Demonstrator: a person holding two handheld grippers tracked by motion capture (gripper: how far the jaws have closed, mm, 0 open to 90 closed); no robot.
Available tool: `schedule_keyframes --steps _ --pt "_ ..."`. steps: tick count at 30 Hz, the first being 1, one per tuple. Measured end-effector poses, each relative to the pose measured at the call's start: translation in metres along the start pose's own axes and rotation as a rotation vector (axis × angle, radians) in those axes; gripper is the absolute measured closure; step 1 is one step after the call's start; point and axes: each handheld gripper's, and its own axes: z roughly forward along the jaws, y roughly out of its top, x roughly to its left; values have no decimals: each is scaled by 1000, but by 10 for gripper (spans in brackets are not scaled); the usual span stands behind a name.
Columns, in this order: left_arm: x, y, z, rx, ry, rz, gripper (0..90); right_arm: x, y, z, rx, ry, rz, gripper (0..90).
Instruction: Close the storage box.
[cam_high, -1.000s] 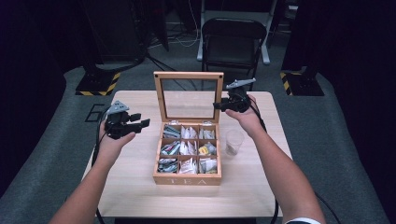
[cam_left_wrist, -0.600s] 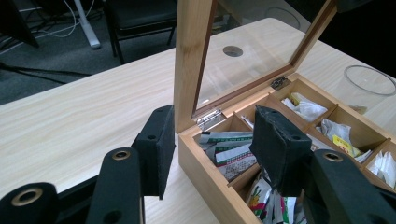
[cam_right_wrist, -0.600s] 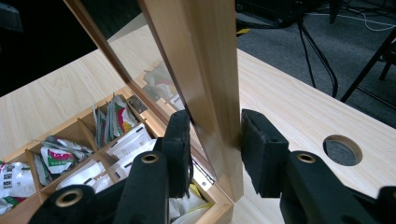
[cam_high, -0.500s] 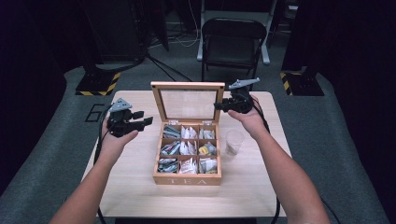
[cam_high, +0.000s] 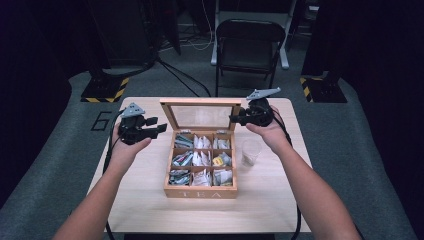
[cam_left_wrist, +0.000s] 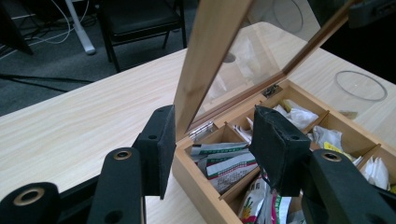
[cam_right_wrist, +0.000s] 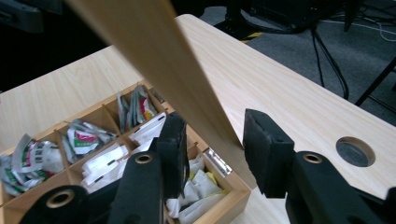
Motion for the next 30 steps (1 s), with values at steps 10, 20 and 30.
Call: schedule_keyframes --steps 10,20,30 --pt "-6 5 2 -23 -13 15 502 9 -9 -5 -15 22 -23 571" --pt "-12 13 -2 -47 -42 39 583 14 -18 -6 -20 35 -21 535" --pt "-17 9 -4 -33 -37 55 586 20 -22 -8 -40 26 -25 513"
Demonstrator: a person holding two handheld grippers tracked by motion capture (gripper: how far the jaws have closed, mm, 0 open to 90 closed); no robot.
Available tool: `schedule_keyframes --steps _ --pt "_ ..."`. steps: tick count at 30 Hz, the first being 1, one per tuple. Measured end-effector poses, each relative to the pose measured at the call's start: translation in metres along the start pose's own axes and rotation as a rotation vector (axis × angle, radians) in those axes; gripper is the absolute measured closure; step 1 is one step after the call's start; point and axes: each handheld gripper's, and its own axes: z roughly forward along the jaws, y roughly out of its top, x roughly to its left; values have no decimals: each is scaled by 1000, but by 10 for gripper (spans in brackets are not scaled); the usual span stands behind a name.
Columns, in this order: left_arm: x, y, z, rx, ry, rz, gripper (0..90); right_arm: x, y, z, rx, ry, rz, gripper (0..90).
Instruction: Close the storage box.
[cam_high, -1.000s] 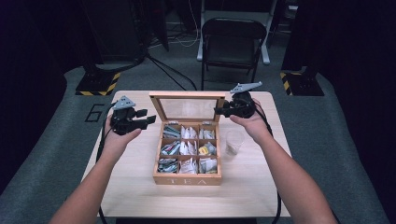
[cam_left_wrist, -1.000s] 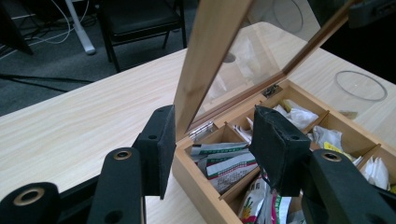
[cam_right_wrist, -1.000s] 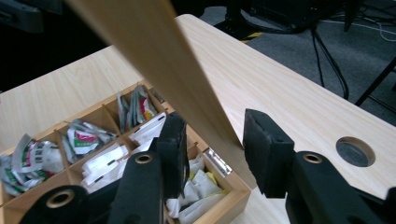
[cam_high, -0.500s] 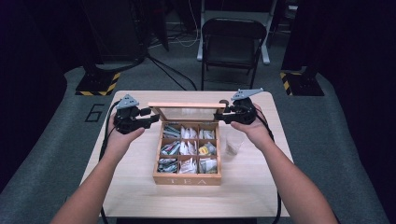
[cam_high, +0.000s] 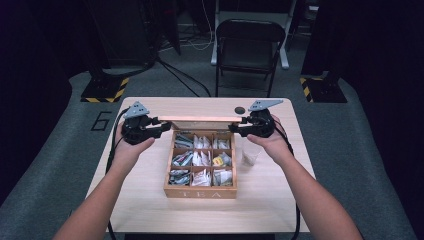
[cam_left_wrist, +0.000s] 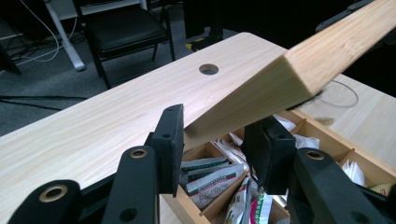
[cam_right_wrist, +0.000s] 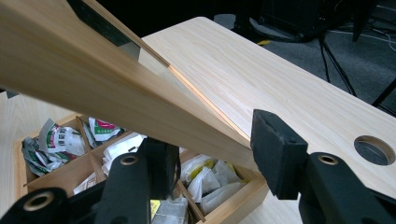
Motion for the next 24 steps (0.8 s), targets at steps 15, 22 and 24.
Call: schedule_keyframes --steps 15,22,24 --pt "-10 -16 -7 10 -3 16 580 25 -11 -20 -27 -12 -27 480" --pt "-14 -24 -9 21 -15 17 577 37 -15 -30 -41 -25 -55 489" --pt "-14 -27 -10 15 -18 10 579 41 -14 -32 -37 -17 -59 496"
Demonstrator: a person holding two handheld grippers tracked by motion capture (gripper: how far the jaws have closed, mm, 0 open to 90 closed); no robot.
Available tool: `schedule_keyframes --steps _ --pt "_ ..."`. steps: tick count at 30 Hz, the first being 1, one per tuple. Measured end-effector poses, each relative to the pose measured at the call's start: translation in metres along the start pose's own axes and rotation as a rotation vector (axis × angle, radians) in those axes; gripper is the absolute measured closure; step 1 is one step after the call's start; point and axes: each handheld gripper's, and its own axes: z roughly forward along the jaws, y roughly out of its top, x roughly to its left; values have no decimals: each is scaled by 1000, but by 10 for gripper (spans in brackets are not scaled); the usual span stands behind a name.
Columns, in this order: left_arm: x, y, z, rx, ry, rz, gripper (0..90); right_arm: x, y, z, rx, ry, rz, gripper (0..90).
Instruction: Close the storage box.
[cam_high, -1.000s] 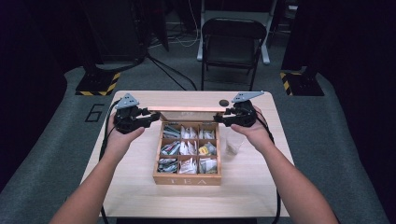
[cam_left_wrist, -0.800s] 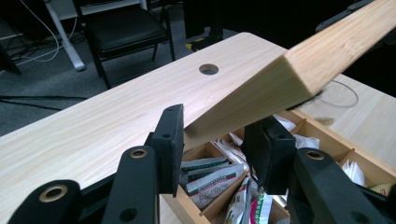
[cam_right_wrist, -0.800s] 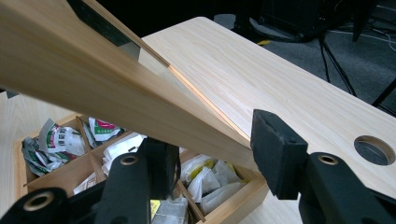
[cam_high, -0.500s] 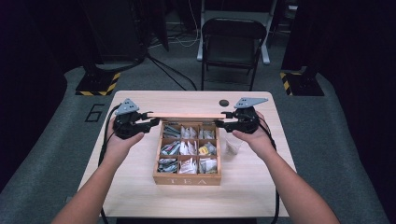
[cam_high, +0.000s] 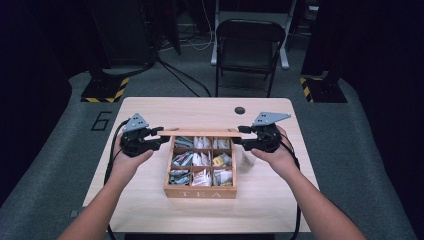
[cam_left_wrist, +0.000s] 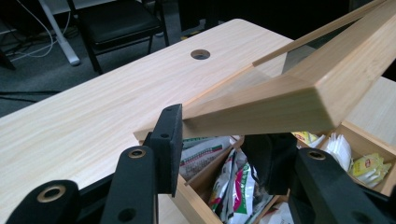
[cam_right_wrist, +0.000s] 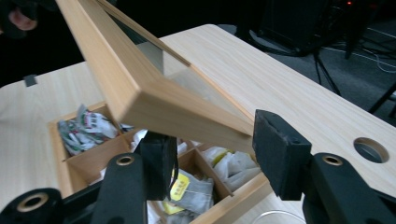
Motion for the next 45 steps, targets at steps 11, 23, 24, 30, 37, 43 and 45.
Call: schedule_keyframes --steps 11,23,24,30,37,43,45 --pt "-6 -13 -3 10 -5 8 579 13 -8 -9 -2 24 -11 478" --pt "-11 -24 -4 13 0 17 579 25 -20 -16 -25 30 -15 479" --pt "-12 -25 -5 14 -1 16 579 26 -21 -16 -25 29 -21 481" --pt "-19 -30 -13 -8 -15 -2 556 30 -26 -16 -20 21 -25 480" --pt "-27 -31 -21 -1 -2 27 556 33 -30 -15 -24 16 -19 478" --pt "-32 -34 -24 -5 0 24 552 35 -35 -15 -28 9 -21 476" --pt "-33 -37 -25 -5 -2 19 552 36 -36 -15 -26 7 -21 475"
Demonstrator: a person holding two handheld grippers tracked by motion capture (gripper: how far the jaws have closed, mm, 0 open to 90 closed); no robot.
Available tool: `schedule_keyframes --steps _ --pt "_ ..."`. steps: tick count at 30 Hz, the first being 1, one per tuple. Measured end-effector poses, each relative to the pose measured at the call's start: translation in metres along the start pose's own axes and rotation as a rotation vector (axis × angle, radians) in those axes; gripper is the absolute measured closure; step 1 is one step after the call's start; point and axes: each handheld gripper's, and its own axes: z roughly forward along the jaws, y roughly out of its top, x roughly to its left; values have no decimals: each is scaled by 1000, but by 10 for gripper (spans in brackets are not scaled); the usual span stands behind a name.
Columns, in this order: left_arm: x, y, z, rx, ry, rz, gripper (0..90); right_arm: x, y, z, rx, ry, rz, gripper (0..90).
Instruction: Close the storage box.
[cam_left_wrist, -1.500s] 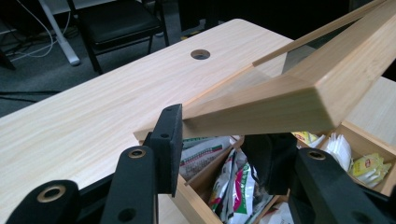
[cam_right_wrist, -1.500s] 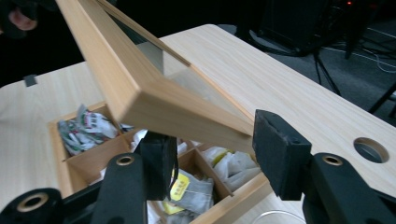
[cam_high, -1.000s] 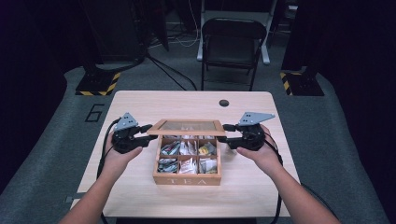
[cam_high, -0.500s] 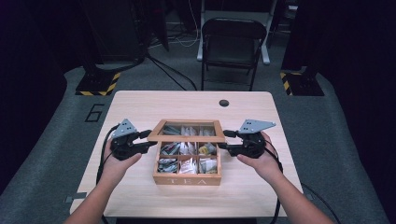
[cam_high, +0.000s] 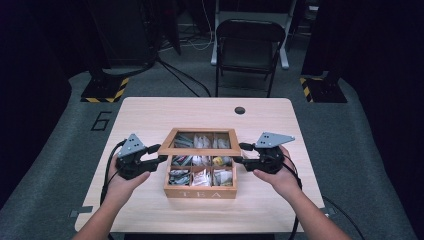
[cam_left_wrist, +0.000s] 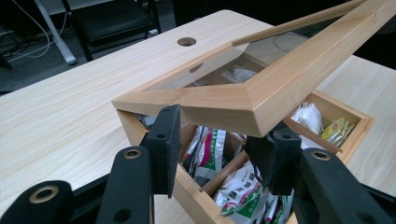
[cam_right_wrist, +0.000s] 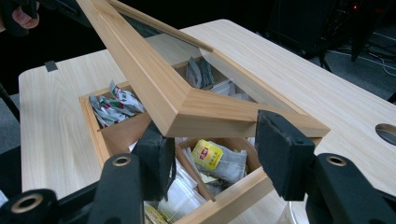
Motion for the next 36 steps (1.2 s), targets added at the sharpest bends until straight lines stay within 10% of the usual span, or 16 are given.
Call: schedule_keyframes --steps 36 --pt "-18 -40 0 18 1 11 552 27 -37 -3 15 -10 1 481"
